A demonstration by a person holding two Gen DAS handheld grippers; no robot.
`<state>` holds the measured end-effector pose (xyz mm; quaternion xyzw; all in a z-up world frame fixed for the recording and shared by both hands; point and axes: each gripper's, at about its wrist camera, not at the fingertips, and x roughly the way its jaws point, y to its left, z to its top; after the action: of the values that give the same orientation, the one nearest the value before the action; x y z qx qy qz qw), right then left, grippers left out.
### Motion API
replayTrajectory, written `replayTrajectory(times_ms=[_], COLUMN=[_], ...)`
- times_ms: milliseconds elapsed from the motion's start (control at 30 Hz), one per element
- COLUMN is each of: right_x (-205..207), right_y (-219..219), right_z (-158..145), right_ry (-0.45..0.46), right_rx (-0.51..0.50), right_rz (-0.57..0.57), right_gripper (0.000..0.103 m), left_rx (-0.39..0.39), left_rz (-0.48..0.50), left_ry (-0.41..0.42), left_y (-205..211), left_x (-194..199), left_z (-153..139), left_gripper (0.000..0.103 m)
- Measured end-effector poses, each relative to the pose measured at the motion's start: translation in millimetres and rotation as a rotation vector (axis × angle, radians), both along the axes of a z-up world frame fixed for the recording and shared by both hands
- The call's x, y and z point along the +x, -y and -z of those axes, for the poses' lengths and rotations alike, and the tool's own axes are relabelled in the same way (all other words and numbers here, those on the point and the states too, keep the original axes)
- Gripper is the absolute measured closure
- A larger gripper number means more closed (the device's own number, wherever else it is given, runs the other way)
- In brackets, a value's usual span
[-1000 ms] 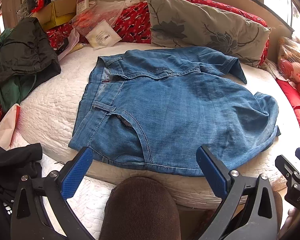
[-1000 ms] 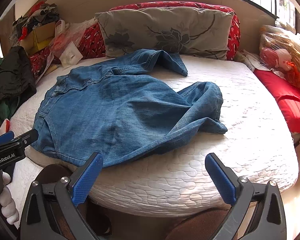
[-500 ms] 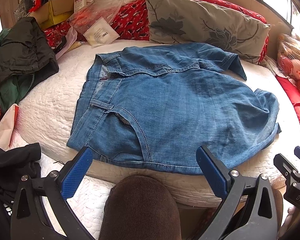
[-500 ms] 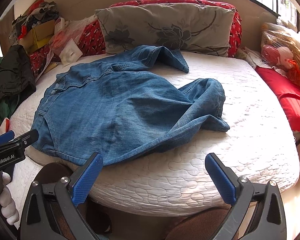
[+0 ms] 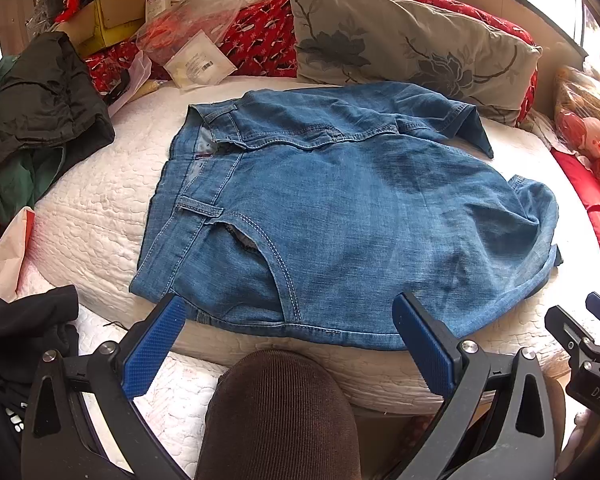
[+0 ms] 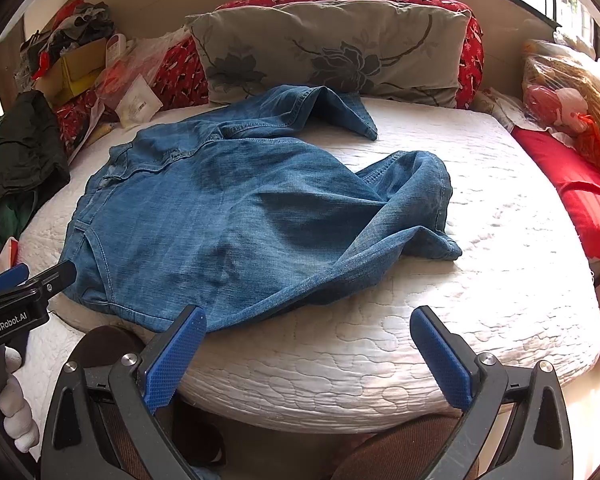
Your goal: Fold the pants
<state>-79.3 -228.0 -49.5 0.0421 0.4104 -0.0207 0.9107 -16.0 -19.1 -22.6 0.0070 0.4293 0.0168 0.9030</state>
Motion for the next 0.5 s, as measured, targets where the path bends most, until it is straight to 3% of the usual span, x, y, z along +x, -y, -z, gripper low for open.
replayTrajectory(times_ms=[500], right_x=[5.7], right_y=[-1.5], right_z=[2.6], right_ry=[-0.014], right_rx=[0.004], right_rz=[-0.006], right_gripper=[0.000], left_rx=[-0.004], left_rz=[0.003], left_ry=[-0.009], left_y=[2.1], left_x=[2.7], left_z=[0.7], left_gripper=[0.000])
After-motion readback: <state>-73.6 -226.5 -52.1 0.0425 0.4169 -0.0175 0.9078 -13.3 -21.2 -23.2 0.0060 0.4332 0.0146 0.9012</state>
